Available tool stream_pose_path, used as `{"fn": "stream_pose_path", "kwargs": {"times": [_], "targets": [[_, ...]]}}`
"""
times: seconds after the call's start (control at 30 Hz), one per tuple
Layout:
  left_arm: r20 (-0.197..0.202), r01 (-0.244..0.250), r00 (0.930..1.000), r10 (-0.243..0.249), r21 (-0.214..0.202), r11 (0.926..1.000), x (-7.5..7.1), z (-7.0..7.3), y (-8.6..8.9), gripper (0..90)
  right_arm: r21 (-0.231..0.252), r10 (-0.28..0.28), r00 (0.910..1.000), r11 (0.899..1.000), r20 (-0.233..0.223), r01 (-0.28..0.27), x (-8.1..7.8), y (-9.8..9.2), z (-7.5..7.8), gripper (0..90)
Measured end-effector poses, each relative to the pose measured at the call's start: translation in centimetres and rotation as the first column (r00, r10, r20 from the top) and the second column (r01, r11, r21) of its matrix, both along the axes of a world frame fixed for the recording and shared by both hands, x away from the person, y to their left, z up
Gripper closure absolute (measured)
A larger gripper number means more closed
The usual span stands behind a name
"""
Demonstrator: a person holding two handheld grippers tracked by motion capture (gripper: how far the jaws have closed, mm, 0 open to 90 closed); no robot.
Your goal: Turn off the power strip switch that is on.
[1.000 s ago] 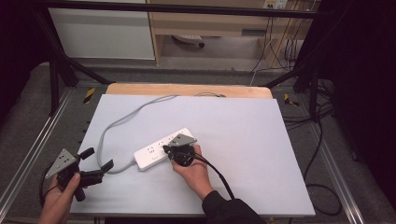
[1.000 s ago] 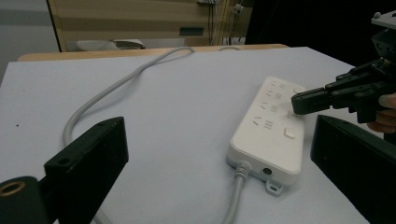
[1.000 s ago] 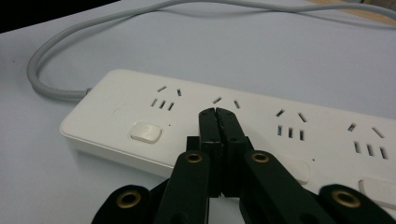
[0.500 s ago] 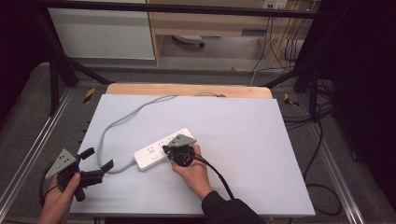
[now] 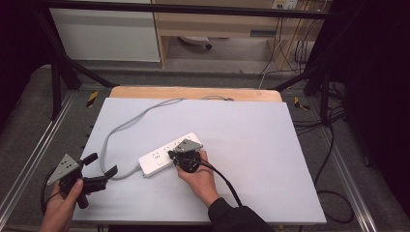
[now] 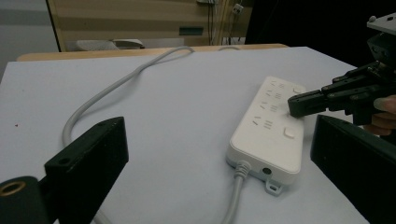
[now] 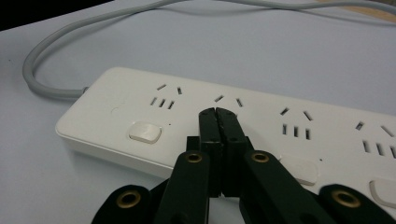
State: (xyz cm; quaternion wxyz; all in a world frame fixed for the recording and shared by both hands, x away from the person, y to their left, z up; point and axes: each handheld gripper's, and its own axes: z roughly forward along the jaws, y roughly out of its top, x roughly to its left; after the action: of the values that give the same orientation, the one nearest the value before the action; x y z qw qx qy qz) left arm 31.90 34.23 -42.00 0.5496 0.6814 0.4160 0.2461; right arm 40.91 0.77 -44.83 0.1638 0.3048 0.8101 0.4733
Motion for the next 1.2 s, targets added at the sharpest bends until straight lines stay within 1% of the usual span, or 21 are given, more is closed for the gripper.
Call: {"fn": "stream_pose_path", "kwargs": {"times": [0.63, 1.2], "targets": [[-0.001, 0.0, 1.0, 0.0, 0.005, 1.0, 0.0, -0.01, -0.02, 4.3, 0.0, 0.001, 1.0, 1.0, 0.009, -0.001, 0.01, -0.03, -0.09, 90.0], [-0.005, 0.0, 1.0, 0.0, 0.005, 1.0, -0.02, -0.03, -0.07, 4.3, 0.005, -0.005, 1.0, 1.0, 0.0, 0.005, 0.04, -0.03, -0.1, 90.0]]}}
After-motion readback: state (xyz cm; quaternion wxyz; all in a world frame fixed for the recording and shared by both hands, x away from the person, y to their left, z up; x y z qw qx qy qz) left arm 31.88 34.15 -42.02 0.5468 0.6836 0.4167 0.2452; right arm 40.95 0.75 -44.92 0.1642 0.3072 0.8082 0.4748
